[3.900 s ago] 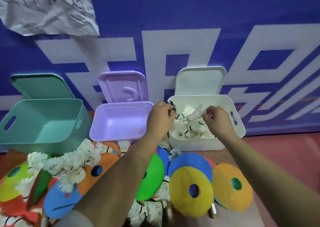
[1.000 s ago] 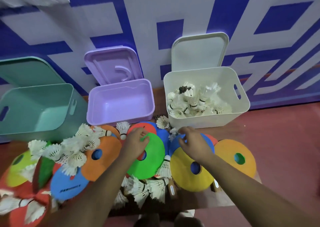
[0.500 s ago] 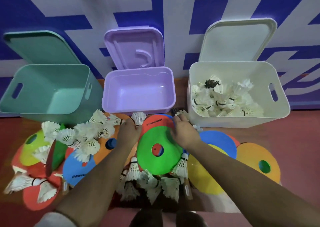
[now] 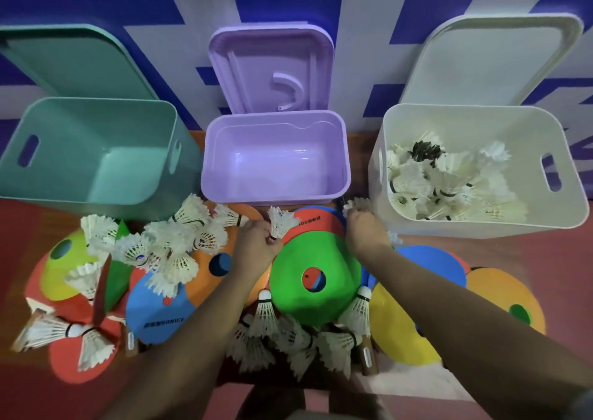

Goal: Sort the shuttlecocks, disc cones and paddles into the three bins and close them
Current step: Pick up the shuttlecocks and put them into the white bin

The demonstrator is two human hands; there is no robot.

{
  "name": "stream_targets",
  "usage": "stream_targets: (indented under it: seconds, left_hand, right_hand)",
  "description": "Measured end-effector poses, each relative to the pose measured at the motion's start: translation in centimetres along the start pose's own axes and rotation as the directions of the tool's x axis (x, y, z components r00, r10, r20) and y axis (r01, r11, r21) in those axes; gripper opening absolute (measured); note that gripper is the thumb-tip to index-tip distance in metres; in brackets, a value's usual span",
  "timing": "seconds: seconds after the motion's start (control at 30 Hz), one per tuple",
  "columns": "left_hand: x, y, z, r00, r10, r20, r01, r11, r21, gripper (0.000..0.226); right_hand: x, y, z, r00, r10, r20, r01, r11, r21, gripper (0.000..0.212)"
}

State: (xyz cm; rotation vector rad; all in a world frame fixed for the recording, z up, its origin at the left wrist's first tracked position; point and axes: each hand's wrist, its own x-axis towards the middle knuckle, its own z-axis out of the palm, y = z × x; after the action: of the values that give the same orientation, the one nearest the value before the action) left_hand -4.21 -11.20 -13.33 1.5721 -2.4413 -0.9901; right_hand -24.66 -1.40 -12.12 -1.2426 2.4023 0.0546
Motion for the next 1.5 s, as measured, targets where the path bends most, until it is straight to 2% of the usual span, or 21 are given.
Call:
stream_targets:
  seconds: [0.2,0.27,0.4,0.53,0.67,0.8,0.97,1.03,1.17,1.3,1.4,1.5]
  left_hand:
    - [-3.0,1.4,-1.7,0.996,0.025,0.083,-0.007,0.979,-0.205,0.024]
    - [-3.7,2.2,-2.4,0.995,0.052,0.083,-0.03,0.968,-0.247,0.025]
    - [-4.5,5.5,-3.7,0.993,0.094,0.064,-0.068,0.943,-0.326,0.025]
    - [-4.4,10.4,-3.8,0.985,0.167,0.049,-0.129,0.888,-0.442,0.025]
    - [-3.4,17.0,-2.9,0.974,0.225,-0.004,-0.2,0.86,-0.47,0.021]
    - [-1.9,23.3,-1.2,0.959,0.283,-0.015,-0.266,0.88,-0.393,0.025]
    - [0.6,28.1,2.6,0.964,0.258,0.063,-0.249,0.961,-0.119,0.038]
    - [1.3,28.9,4.1,0.969,0.238,0.064,-0.236,0.971,-0.037,0.041]
    - [3.0,29.4,6.6,0.975,0.217,0.044,-0.219,0.974,0.056,0.038]
    - [5.3,29.6,7.6,0.974,0.224,0.018,-0.224,0.969,0.108,0.038]
    - [6.4,29.6,7.5,0.967,0.254,0.019,-0.254,0.957,0.143,0.046]
    - [5.5,29.2,6.9,0.968,0.249,0.046,-0.251,0.965,0.071,0.054]
  right_hand:
    - [-2.3,0.8,-1.0,0.963,-0.063,-0.263,0.097,0.988,0.118,0.019]
    - [-3.6,1.0,-1.9,0.942,-0.052,-0.332,0.131,0.967,0.219,0.012]
    - [-6.5,2.0,-5.2,0.901,-0.106,-0.421,0.296,0.858,0.419,0.004]
    - [-9.1,4.5,-10.0,0.847,-0.104,-0.521,0.409,0.754,0.514,0.006]
    - [-9.5,8.6,-14.0,0.826,-0.054,-0.561,0.4,0.758,0.515,0.011]
    - [-8.9,14.0,-16.6,0.845,0.056,-0.532,0.252,0.835,0.489,0.015]
    - [-6.8,19.3,-16.5,0.897,0.236,-0.375,-0.009,0.856,0.517,0.01]
    - [-5.8,20.5,-15.8,0.906,0.264,-0.33,-0.065,0.859,0.508,0.011]
    - [-3.8,21.8,-14.3,0.918,0.301,-0.259,-0.102,0.809,0.579,0.017]
    - [-2.3,22.3,-13.3,0.941,0.259,-0.217,-0.076,0.788,0.611,0.043]
    - [-2.2,22.6,-12.9,0.947,0.181,-0.265,-0.021,0.859,0.512,0.05]
    - [-3.1,22.2,-12.8,0.922,0.111,-0.37,0.025,0.939,0.342,0.049]
